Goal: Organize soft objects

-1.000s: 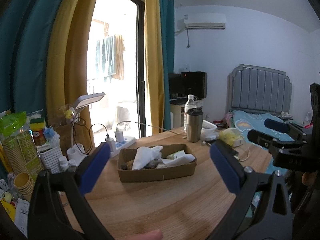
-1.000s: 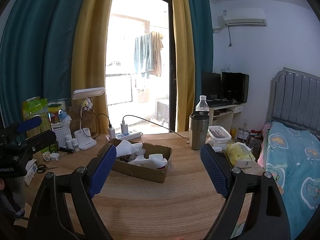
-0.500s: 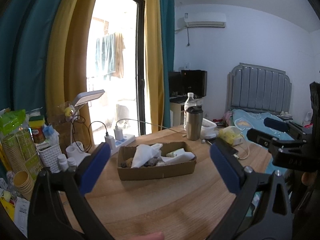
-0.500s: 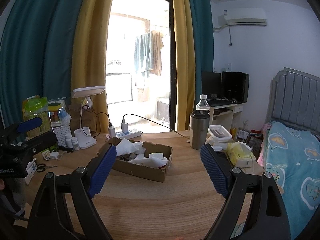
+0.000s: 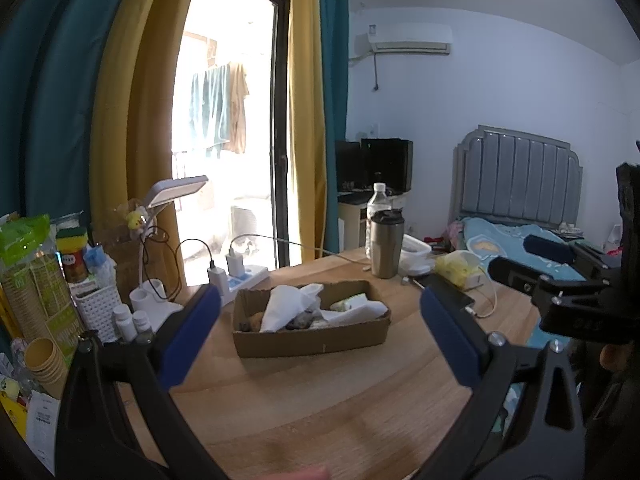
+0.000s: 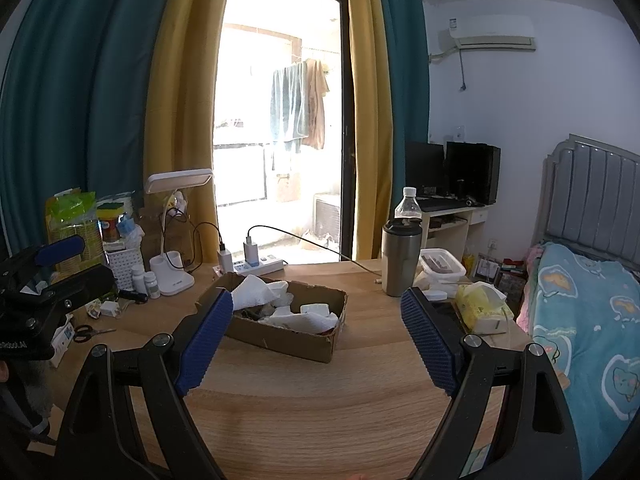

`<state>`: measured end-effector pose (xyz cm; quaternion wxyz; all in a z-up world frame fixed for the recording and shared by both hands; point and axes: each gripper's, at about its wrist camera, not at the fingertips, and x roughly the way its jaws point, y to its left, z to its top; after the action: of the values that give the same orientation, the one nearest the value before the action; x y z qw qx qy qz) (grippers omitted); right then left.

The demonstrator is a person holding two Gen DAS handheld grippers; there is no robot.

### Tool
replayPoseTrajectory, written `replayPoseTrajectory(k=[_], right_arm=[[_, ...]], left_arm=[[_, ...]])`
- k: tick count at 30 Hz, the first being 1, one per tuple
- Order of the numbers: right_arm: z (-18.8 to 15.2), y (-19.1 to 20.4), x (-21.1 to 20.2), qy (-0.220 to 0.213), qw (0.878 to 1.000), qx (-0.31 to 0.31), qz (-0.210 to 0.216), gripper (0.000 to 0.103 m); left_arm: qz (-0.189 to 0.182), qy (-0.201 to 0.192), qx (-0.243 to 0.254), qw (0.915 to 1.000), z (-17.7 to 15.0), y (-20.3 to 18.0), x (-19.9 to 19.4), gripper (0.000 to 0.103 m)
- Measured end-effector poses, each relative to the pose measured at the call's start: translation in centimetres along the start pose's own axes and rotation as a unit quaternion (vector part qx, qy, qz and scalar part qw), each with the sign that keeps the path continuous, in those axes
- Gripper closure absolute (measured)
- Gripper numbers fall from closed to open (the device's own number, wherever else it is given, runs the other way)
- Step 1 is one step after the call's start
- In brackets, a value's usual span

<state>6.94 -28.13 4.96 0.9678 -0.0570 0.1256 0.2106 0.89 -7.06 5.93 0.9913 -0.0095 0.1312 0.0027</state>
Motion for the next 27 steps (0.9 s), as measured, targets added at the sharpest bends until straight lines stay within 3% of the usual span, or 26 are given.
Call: replayPoseTrajectory(k=[27], right_arm=[[0.01, 0.17, 0.06, 0.001, 1.000, -0.001, 0.000, 0.014]], left_arm=[[0.000, 0.002, -0.002, 1.0000, 0.01, 0.17, -0.07, 0.002]])
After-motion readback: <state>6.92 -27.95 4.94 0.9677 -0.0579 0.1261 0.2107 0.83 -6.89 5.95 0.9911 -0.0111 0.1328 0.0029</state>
